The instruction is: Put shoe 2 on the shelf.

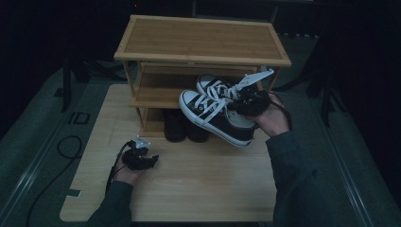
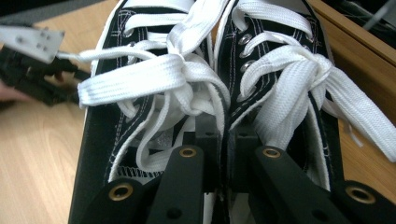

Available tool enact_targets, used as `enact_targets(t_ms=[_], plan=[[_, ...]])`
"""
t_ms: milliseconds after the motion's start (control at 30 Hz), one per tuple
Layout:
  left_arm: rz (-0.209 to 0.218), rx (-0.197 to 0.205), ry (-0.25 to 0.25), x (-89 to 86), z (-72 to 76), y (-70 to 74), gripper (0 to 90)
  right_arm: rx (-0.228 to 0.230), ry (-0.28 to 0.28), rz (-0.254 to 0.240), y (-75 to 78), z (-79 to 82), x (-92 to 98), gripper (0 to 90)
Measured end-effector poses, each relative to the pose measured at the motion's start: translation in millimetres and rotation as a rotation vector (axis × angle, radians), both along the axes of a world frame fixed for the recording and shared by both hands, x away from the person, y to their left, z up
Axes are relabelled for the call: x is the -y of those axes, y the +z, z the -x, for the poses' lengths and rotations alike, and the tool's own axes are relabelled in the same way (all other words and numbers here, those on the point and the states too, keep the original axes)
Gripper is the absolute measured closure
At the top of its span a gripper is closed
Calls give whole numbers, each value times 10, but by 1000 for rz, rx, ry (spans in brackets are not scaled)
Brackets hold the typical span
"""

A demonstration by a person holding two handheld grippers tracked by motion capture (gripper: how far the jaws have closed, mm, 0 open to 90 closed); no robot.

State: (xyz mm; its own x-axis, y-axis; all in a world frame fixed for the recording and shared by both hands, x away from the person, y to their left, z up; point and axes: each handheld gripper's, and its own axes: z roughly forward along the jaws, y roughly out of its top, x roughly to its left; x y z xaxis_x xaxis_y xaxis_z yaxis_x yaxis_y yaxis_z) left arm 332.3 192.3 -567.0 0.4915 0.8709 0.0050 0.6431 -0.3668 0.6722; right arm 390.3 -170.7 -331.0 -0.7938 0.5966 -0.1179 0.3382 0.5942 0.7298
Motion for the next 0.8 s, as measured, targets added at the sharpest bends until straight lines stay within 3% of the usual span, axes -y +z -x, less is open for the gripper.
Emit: enact_targets(t_ms=[333, 800], plan=[[0, 0, -1, -1, 0, 0, 467, -6, -81, -44, -8, -116, -16, 859], [-1, -2, -2, -1, -1, 2, 467, -1, -183, -38, -35, -234, -144, 858]])
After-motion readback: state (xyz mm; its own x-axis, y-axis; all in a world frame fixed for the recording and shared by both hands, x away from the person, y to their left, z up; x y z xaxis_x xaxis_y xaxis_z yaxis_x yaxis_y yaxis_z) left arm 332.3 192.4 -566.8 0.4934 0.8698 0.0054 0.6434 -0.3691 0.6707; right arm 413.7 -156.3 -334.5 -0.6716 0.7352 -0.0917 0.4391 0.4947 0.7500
